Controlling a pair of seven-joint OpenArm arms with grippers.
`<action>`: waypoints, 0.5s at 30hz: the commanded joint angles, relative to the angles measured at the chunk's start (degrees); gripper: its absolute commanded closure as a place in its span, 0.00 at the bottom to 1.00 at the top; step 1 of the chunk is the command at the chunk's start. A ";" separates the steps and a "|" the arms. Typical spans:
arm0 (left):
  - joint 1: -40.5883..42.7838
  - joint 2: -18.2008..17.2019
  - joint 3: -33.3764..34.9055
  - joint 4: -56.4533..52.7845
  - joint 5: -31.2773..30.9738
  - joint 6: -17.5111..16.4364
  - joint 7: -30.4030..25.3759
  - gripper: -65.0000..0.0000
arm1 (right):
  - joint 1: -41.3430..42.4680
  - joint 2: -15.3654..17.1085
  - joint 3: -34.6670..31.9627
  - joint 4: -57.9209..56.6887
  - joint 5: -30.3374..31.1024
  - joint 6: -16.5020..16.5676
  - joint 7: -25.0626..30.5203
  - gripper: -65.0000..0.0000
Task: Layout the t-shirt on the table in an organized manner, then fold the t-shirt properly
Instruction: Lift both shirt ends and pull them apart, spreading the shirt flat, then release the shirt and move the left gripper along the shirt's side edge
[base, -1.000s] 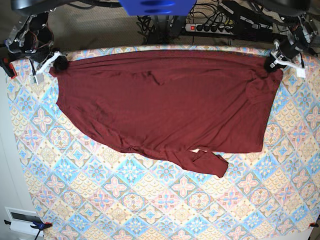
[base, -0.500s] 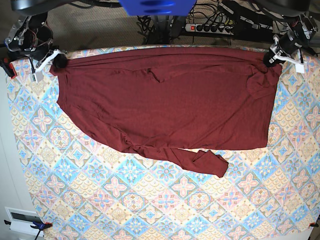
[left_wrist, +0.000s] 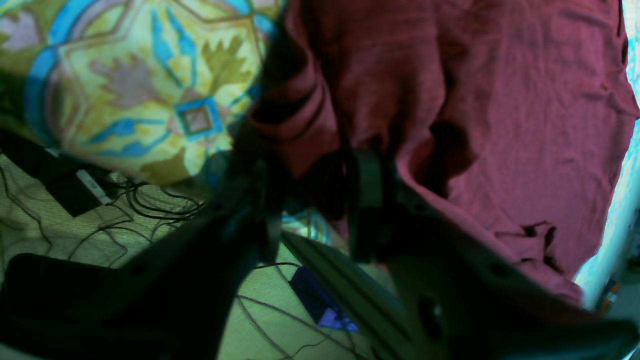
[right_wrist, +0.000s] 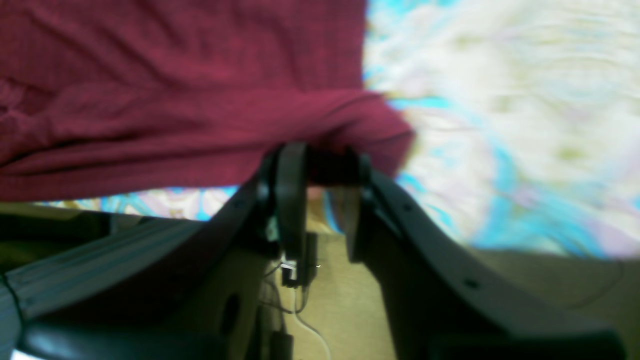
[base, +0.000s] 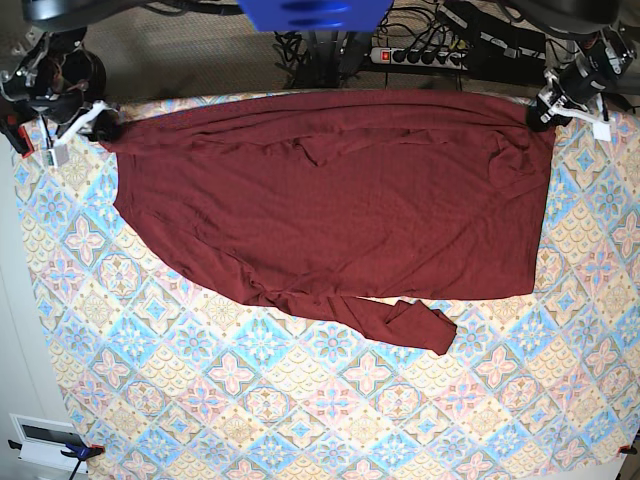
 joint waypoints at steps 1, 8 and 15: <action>0.18 -1.33 -1.18 0.95 -1.90 -0.24 -0.56 0.65 | -0.59 0.93 1.41 1.54 0.77 0.12 0.72 0.81; -0.08 -1.33 -2.85 0.95 -2.60 -0.07 -0.64 0.63 | -1.21 0.93 3.70 3.04 -1.07 0.12 0.81 0.81; -3.34 -1.33 -9.53 0.95 -2.34 0.02 -0.64 0.63 | -1.12 0.93 3.26 8.49 -6.35 0.12 0.81 0.81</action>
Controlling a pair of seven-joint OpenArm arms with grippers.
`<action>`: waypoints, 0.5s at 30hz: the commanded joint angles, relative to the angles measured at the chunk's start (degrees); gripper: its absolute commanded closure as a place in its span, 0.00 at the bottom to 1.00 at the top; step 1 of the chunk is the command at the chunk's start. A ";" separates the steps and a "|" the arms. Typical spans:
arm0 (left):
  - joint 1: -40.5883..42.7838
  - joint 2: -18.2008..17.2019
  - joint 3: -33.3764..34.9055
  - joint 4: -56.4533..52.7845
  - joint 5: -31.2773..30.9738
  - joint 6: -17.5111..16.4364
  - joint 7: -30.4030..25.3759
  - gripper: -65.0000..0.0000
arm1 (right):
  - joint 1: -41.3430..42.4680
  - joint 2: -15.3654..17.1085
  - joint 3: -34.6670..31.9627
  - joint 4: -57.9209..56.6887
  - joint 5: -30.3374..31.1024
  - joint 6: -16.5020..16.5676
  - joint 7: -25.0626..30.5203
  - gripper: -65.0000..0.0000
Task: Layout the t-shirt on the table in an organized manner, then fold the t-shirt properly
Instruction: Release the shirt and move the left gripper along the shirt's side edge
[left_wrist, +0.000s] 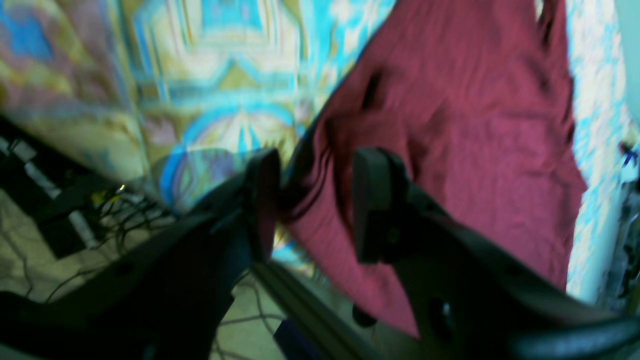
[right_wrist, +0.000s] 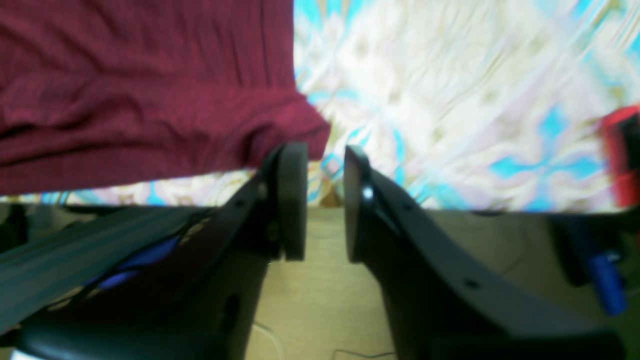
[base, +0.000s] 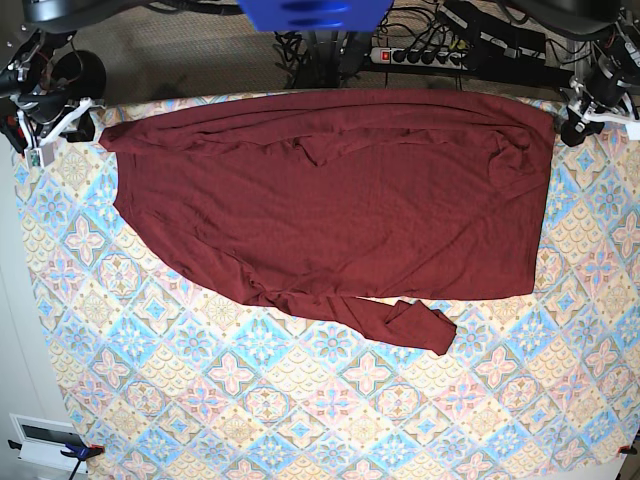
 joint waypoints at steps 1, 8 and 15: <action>-1.35 -1.40 -0.46 0.95 -1.14 -0.05 -0.67 0.63 | 0.24 1.11 -0.59 0.97 0.05 0.12 0.68 0.81; -11.29 -3.86 -0.20 0.86 4.67 -0.05 -0.67 0.63 | 8.06 3.04 -7.98 1.06 -0.38 0.12 0.68 0.81; -26.85 -3.60 7.63 0.60 19.87 -0.13 -1.19 0.63 | 14.04 4.27 -14.92 1.06 -0.47 0.12 0.68 0.81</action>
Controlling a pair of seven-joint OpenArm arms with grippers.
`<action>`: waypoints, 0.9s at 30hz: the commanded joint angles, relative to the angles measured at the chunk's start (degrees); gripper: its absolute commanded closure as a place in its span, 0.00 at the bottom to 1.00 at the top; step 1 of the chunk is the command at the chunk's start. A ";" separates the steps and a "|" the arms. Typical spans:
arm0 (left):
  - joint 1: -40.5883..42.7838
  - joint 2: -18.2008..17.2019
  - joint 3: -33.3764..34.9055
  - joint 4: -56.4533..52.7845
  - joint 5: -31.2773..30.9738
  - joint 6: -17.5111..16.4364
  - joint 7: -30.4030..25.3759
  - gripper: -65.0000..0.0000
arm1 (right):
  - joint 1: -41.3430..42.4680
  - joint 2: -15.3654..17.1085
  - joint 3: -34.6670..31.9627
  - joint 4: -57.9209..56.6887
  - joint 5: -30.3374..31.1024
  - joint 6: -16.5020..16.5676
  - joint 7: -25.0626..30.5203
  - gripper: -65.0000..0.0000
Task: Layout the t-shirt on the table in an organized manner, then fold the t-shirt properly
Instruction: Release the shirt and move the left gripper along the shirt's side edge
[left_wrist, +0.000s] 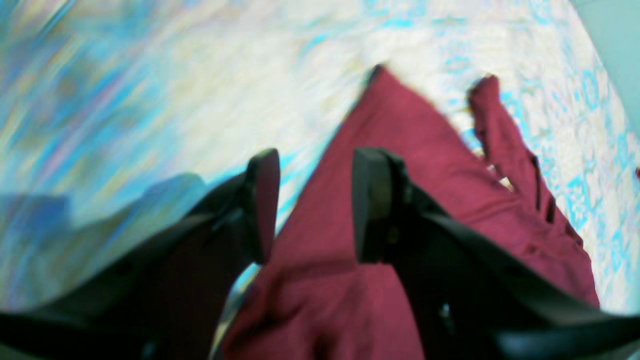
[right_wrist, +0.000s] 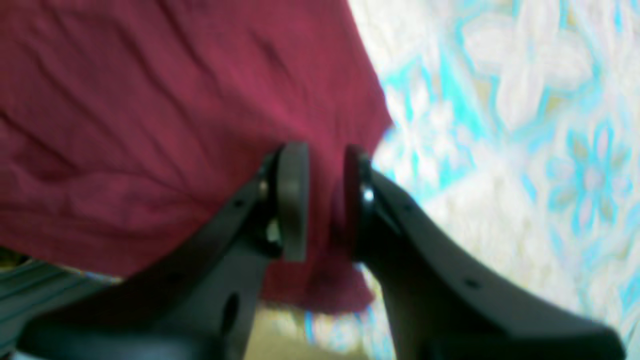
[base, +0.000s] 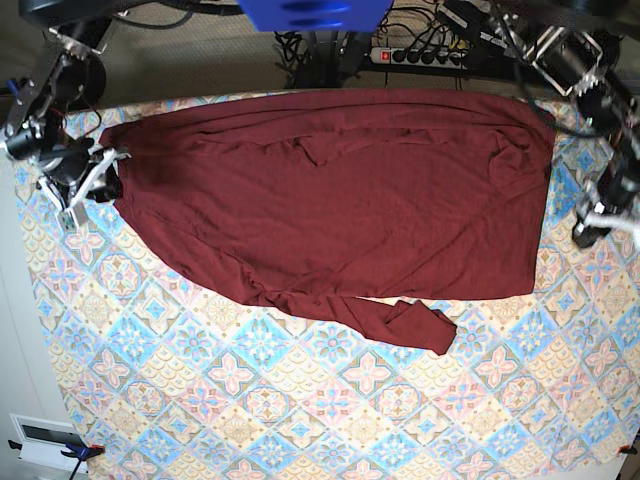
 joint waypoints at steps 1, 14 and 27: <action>-2.60 -0.84 1.54 -0.02 0.58 0.00 -1.46 0.63 | 1.04 1.26 -0.19 1.08 1.25 0.12 1.29 0.81; -20.45 -0.23 6.46 -29.29 13.68 0.00 -14.38 0.63 | 1.83 0.99 -1.86 1.08 -4.46 0.12 1.29 0.81; -24.49 -0.14 14.73 -43.80 13.51 -0.09 -20.89 0.63 | 1.92 0.99 -1.95 1.08 -4.55 0.12 1.29 0.81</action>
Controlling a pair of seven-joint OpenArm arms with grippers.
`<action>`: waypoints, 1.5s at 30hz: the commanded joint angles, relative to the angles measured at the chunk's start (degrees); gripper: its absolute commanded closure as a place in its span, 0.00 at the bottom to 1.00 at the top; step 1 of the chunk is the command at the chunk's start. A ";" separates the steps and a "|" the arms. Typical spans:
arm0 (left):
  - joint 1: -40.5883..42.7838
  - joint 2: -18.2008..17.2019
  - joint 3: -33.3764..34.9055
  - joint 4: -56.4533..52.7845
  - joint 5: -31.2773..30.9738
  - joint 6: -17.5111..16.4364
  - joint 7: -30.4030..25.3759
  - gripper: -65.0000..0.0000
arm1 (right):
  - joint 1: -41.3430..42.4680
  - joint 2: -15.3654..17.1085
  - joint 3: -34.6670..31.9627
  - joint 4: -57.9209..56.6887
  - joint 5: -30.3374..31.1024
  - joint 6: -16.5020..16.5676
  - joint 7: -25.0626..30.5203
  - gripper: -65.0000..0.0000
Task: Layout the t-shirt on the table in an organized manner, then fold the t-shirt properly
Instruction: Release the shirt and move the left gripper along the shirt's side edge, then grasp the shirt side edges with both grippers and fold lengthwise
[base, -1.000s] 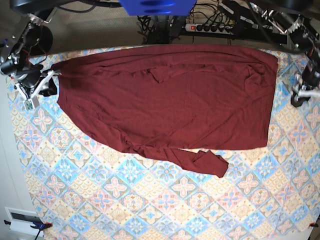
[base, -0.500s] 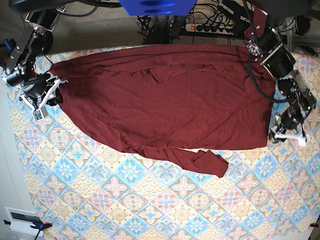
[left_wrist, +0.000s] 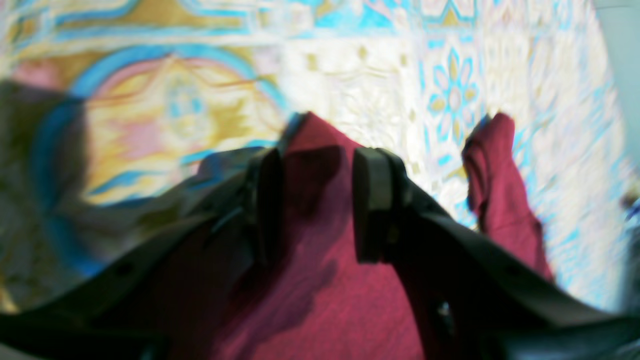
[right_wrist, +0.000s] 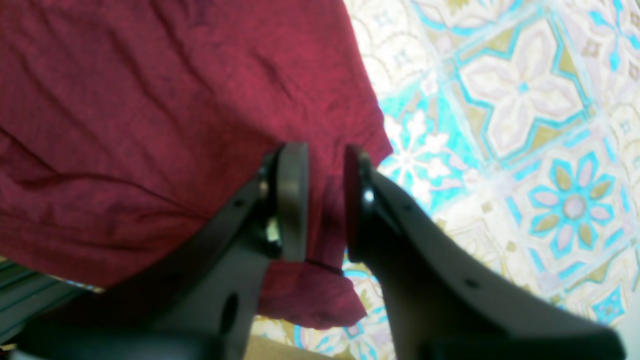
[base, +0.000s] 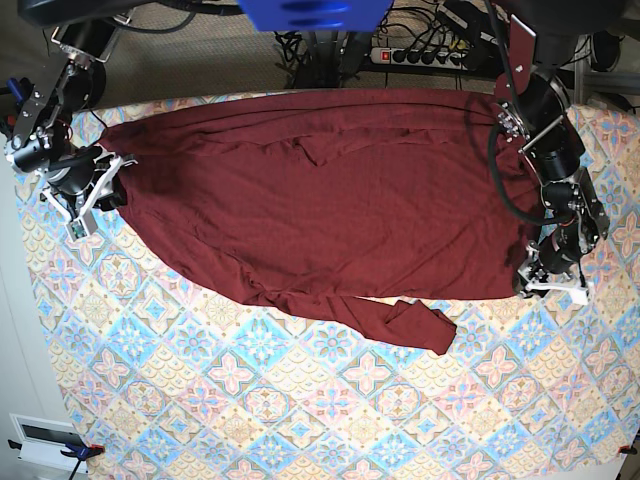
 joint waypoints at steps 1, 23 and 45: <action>-1.04 -0.31 2.21 0.53 -0.48 -0.75 0.91 0.63 | 0.69 1.23 0.32 1.01 0.44 0.10 0.90 0.81; 16.37 -0.49 10.83 33.94 -4.09 -4.79 3.10 1.00 | 7.55 1.58 -8.12 0.40 -7.04 0.10 0.99 0.81; 29.99 -0.31 -0.78 52.31 -14.28 -4.79 5.74 1.00 | 25.57 3.96 -26.84 -28.88 -13.81 0.10 14.35 0.72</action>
